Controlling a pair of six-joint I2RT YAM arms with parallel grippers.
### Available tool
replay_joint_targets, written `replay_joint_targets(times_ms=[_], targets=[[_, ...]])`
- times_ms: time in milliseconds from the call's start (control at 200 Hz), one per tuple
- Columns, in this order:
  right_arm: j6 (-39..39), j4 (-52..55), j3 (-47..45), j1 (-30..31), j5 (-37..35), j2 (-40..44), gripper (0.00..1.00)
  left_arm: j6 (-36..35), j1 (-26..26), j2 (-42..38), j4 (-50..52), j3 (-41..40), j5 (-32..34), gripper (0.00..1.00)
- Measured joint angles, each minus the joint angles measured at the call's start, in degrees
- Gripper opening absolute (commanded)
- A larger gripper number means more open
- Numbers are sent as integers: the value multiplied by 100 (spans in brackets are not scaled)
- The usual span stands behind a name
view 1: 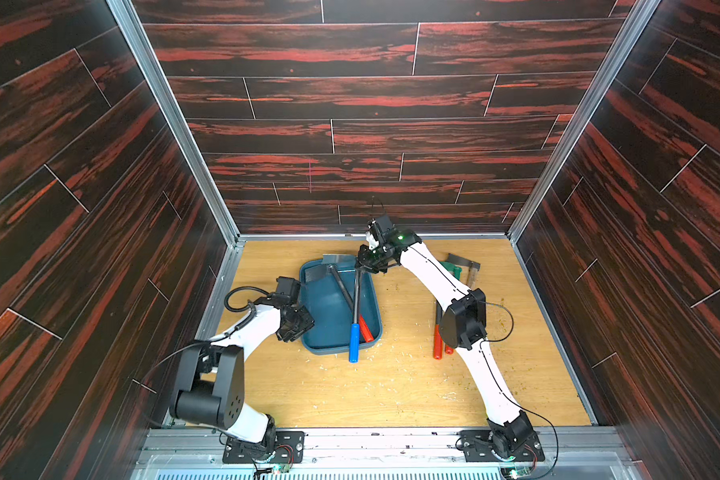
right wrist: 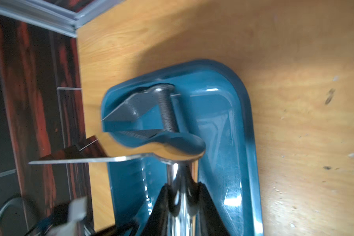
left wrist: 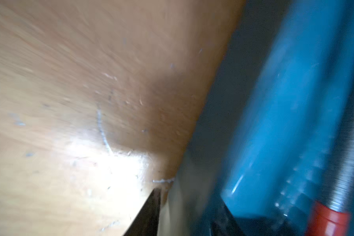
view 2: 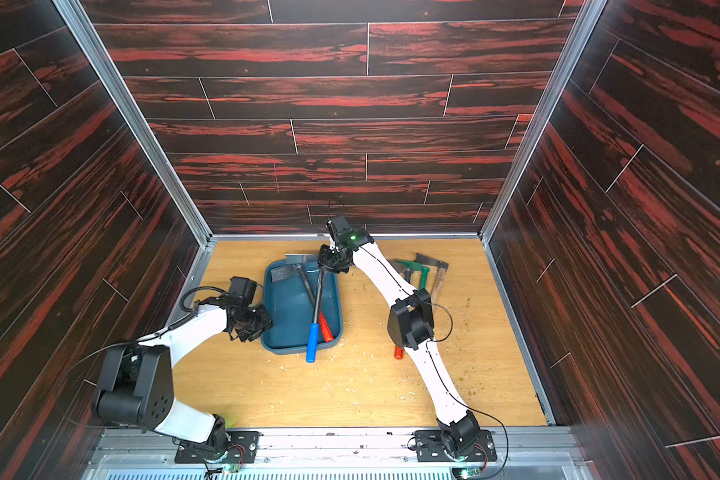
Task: Put the small hoe into the storage box
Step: Place the hoe in the storage box.
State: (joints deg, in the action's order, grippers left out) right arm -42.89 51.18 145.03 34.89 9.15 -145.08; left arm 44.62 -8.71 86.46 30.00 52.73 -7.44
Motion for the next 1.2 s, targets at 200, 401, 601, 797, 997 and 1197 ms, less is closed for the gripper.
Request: replay_joint_targets(times_ms=[200, 401, 601, 797, 997, 1197], targets=[[-772, -417, -887, 79, -68, 0, 0, -24, 2, -317, 323, 348, 269, 42], [-1471, -890, -1344, 109, -225, 221, 0, -26, 2, -470, 514, 385, 437, 42], [-2138, -1180, -1550, 118, -435, 291, 0, -68, 2, -664, 669, 389, 579, 43], [-2785, -1528, -1976, 201, -704, 516, 0, -114, 9, -815, 778, 442, 654, 43], [-3386, -1716, -2304, 289, -970, 684, 0, -114, 26, -887, 809, 448, 658, 44], [-3735, -2015, -2785, 313, -1161, 942, 0, -136, 101, -1084, 881, 450, 660, 45]])
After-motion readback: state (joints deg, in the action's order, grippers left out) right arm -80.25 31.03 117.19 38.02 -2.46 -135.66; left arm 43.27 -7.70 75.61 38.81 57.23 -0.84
